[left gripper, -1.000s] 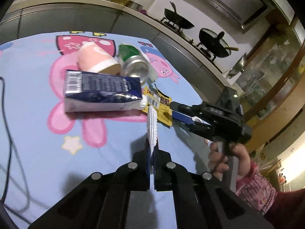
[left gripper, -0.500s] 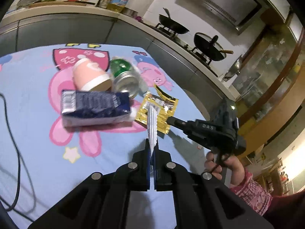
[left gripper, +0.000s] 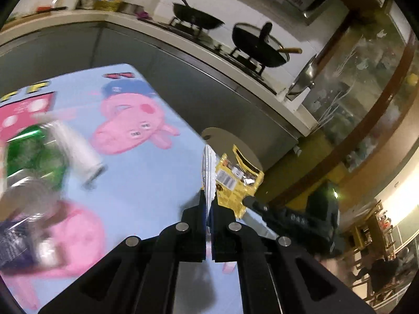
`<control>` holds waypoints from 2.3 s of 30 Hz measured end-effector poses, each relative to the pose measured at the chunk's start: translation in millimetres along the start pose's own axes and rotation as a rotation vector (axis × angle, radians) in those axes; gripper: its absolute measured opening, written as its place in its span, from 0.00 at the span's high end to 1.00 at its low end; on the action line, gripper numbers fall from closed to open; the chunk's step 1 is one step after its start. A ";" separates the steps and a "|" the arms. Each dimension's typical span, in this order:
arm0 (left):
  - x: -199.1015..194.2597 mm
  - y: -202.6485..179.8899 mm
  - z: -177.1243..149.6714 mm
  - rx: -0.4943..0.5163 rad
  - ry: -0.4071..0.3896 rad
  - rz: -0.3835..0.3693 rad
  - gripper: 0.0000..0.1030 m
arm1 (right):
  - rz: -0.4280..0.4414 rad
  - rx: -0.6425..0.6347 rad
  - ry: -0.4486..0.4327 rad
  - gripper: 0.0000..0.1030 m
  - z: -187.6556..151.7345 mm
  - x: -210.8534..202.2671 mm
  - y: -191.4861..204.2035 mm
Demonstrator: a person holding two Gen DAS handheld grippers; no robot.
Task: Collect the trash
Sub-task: 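Carry the white strip and yellow snack bag to the beige bin and open both tools, then move both tools back over the trash on the table, then grasp the green can with the left tool while the right tool grasps the white tissue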
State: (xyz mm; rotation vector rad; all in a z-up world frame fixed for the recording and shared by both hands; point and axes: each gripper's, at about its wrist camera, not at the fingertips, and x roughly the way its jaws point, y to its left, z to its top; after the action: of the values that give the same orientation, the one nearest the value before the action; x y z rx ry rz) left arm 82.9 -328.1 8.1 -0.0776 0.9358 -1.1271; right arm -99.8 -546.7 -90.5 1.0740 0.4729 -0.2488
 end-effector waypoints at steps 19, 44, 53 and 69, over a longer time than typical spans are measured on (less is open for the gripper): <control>203.7 -50.0 66.5 -0.019 0.120 0.083 0.86 | -0.185 0.043 -0.134 0.67 107.5 13.6 -58.3; -16.7 -14.7 -19.0 0.123 -0.139 0.201 0.86 | 0.006 -0.145 0.062 0.65 -19.2 32.7 38.7; -115.4 62.2 -62.2 0.040 -0.226 0.355 0.86 | 0.070 -0.393 0.288 0.65 -85.5 89.3 125.5; -147.1 122.6 -36.9 -0.120 -0.225 0.310 0.76 | -0.181 -0.791 0.292 0.99 -95.6 206.2 208.6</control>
State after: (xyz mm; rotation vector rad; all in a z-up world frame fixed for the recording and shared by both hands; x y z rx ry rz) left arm 132.5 -139.6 12.4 -0.1486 0.7820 -0.7587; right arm 143.7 -359.1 -64.7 0.2888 0.8441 -0.0451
